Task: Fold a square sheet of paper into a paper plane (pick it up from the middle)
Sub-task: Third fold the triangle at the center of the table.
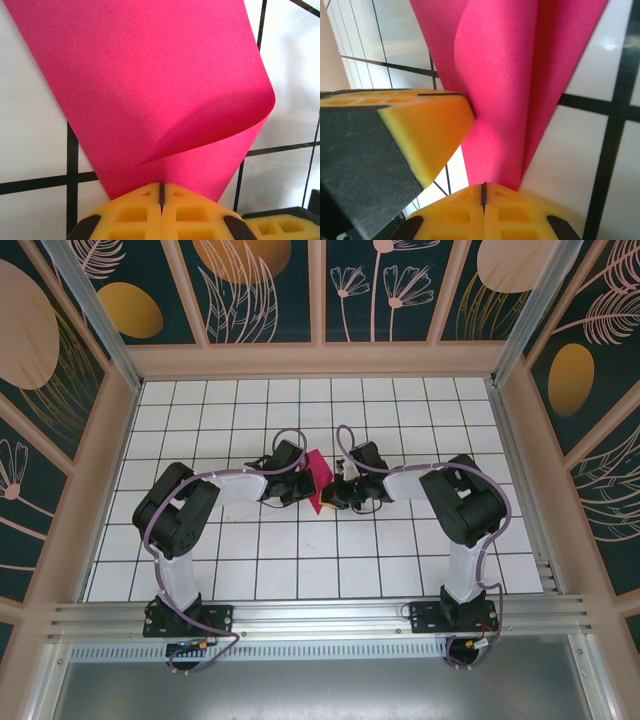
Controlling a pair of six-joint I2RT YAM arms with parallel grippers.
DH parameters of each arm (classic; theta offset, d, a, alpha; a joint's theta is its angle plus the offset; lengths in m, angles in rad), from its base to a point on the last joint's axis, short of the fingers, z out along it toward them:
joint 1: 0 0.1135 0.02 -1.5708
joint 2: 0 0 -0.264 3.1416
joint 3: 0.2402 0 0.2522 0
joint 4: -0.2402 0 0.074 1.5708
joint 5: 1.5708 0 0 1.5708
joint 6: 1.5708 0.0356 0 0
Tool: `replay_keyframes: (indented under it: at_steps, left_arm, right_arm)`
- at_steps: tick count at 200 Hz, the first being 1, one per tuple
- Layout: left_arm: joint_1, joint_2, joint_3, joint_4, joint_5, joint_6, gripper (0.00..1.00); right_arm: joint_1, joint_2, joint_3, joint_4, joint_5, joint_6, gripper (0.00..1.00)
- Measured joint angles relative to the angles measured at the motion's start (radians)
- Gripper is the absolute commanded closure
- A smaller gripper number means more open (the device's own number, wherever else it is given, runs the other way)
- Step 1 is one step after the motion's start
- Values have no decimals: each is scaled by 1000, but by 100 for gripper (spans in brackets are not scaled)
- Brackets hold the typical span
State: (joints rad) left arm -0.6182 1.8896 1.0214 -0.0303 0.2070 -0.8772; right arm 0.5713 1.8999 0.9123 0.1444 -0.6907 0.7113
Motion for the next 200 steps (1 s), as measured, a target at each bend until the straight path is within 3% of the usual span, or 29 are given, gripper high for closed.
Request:
replay_keyframes:
  at_steps: [200]
  left_arm:
    - [-3, -6, -3, 0, -42, -24, 100]
  right_arm:
    - [53, -43, -15, -11, 13, -18, 96]
